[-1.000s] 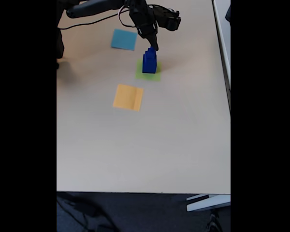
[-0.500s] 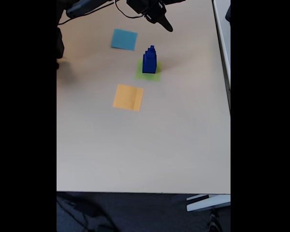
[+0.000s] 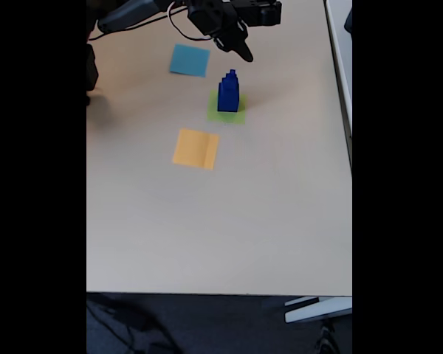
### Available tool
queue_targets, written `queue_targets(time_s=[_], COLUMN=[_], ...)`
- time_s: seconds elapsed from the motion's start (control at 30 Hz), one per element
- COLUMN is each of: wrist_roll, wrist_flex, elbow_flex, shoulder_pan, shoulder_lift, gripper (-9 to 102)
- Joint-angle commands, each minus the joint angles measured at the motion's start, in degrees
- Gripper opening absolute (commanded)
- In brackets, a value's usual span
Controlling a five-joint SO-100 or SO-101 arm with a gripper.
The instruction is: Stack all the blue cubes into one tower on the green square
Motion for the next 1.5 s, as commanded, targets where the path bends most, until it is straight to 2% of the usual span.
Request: queue_targets(time_s=[0.0,0.8,1.47], wrist_roll=[1.85,8.53,8.61], wrist_flex=[0.97,5.45,5.27], elbow_flex=[-2.55,-1.41,2.81], shoulder_pan=[1.23,2.90,3.52], shoulder_lift=[0.18,-5.71,-6.33], gripper=[0,0,0])
